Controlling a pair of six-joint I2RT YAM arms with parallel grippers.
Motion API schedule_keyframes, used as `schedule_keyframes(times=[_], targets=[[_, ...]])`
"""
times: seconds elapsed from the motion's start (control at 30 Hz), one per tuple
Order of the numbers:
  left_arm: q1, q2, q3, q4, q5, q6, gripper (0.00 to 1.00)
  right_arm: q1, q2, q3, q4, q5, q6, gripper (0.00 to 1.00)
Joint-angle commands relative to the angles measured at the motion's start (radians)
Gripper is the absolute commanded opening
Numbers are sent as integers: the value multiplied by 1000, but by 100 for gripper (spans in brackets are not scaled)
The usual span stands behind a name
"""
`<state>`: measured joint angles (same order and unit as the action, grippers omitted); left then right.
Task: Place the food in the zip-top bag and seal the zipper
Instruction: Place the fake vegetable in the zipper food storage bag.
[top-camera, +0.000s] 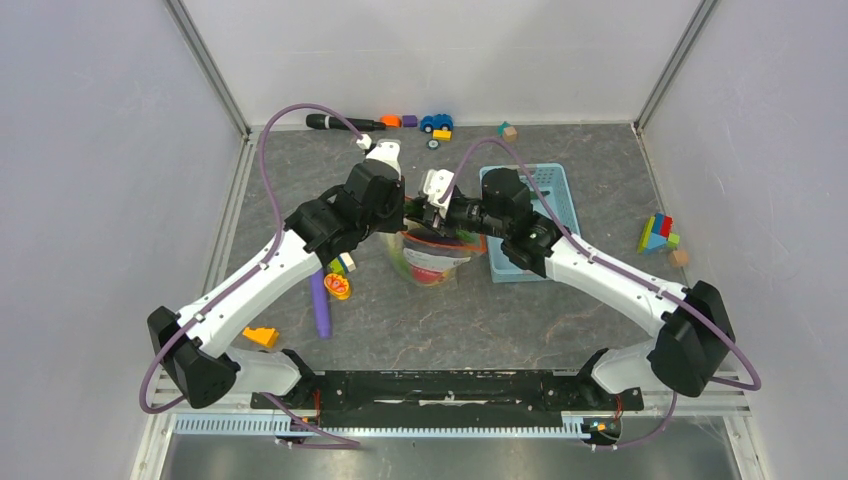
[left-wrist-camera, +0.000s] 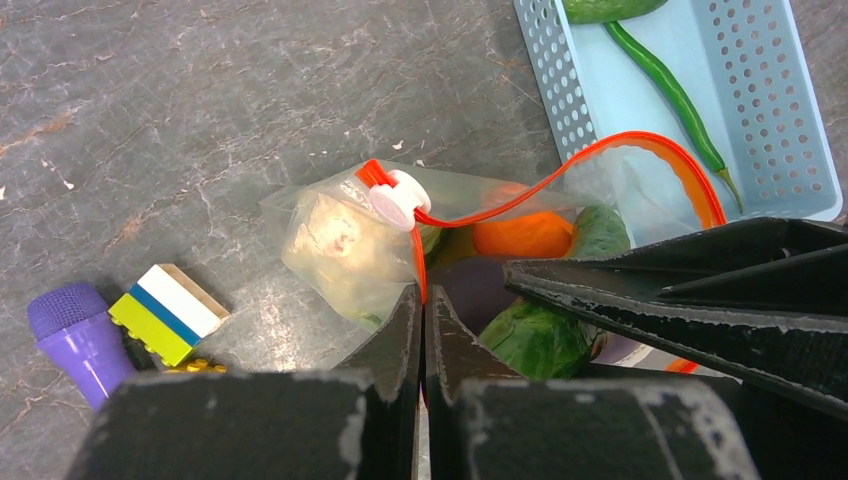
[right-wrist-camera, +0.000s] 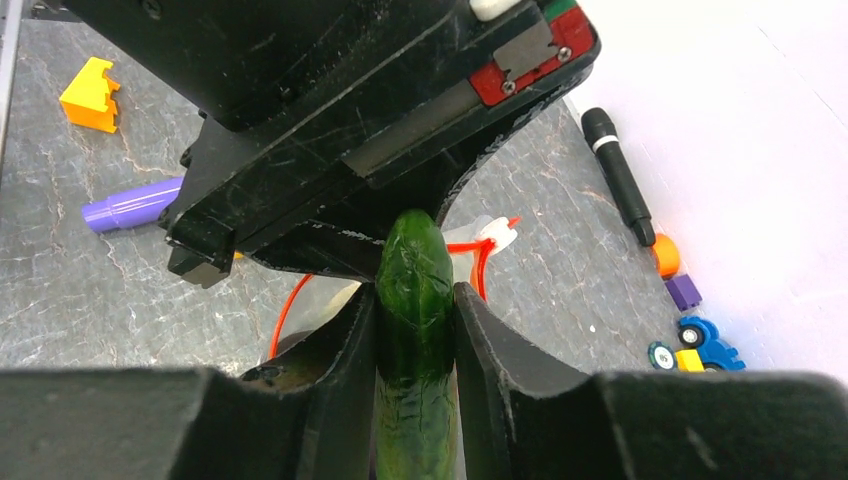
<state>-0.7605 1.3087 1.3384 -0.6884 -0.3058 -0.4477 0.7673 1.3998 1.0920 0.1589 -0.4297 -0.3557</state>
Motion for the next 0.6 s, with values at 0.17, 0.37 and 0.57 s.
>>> schedule_keyframes(times=[0.17, 0.37, 0.57], targets=[[-13, -41, 2, 74, 60, 17, 2, -4, -107, -86, 150, 226, 76, 0], [-13, -43, 2, 73, 61, 15, 2, -3, -243, -337, 517, 421, 242, 0], [-12, -41, 1, 73, 56, 9, 2, -4, -279, -443, 620, 442, 256, 0]])
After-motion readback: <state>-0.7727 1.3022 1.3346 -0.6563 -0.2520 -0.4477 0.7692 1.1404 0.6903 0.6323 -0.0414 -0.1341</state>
